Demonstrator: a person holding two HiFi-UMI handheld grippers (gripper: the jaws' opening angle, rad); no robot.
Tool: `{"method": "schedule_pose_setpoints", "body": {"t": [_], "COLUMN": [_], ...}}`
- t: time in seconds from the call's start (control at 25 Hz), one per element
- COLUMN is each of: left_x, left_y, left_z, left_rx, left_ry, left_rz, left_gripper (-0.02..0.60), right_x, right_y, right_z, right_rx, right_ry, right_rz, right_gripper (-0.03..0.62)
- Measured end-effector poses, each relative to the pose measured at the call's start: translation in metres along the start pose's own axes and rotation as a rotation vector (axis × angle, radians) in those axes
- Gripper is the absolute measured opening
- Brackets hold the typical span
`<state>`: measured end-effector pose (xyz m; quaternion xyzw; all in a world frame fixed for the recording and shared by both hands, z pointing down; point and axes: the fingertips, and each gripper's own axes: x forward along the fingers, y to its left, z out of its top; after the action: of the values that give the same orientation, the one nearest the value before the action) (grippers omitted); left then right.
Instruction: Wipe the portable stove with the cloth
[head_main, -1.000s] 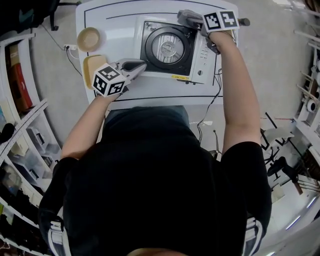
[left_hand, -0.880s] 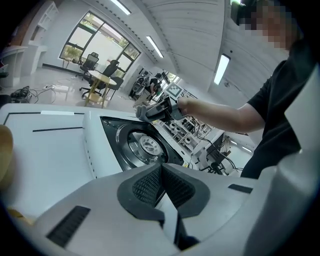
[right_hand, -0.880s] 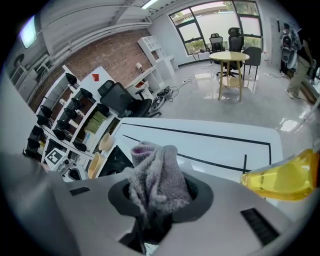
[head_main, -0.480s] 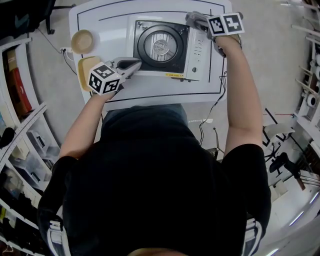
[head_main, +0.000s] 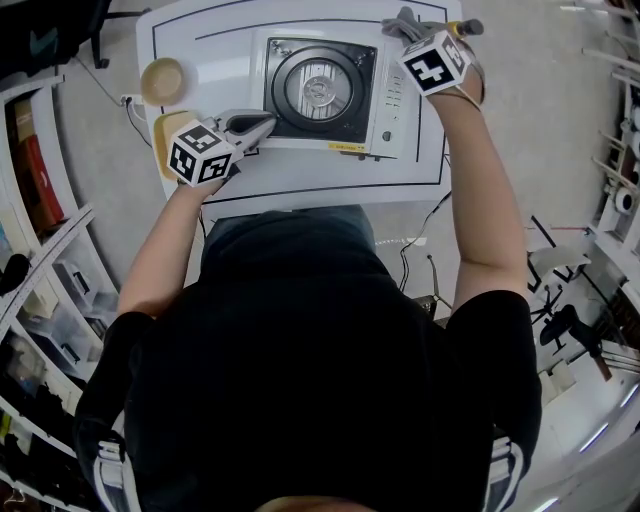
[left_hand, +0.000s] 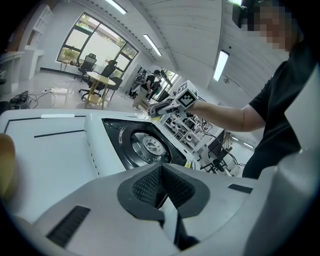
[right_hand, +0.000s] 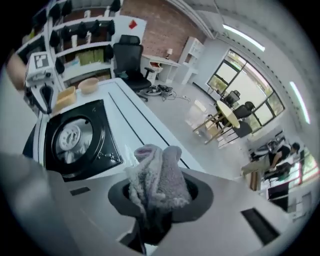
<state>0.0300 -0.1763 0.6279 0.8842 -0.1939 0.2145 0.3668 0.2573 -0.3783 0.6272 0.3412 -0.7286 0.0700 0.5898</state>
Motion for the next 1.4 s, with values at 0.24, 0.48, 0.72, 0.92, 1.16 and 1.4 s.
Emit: {"method": "schedule_pose_setpoints", "body": {"t": [0.24,0.48,0.72,0.92,1.16,1.4], "left_x": [-0.003,-0.006,-0.01,-0.015,-0.02,-0.032], "left_y": [0.002,0.003,0.001,0.0,-0.002,-0.001], "left_z": [-0.003,-0.011,-0.015,-0.02,-0.029,-0.041], "left_rx": [0.003,-0.001,0.013,0.02,0.032,0.039], "left_ry": [0.0,0.003,0.011,0.016,0.032,0.051], "left_rz": [0.005,0.02,0.037,0.051,0.054,0.06], "left_gripper": [0.025,0.026,0.026,0.026,0.028,0.029], "right_x": [0.009,0.003,-0.014,-0.032,-0.047,-0.065], "right_y": [0.026,0.062,0.093,0.122,0.156,0.188], "right_z": [-0.015,-0.038,-0.057,-0.066,-0.083,-0.1], "right_rx": [-0.238,-0.309,-0.285,-0.279,-0.248,-0.204], "right_ry": [0.036,0.032,0.046,0.074,0.103,0.14], "right_rz": [-0.077,-0.039,0.02,0.083,0.124,0.157], "right_gripper": [0.113,0.112,0.112,0.112,0.112,0.112]}}
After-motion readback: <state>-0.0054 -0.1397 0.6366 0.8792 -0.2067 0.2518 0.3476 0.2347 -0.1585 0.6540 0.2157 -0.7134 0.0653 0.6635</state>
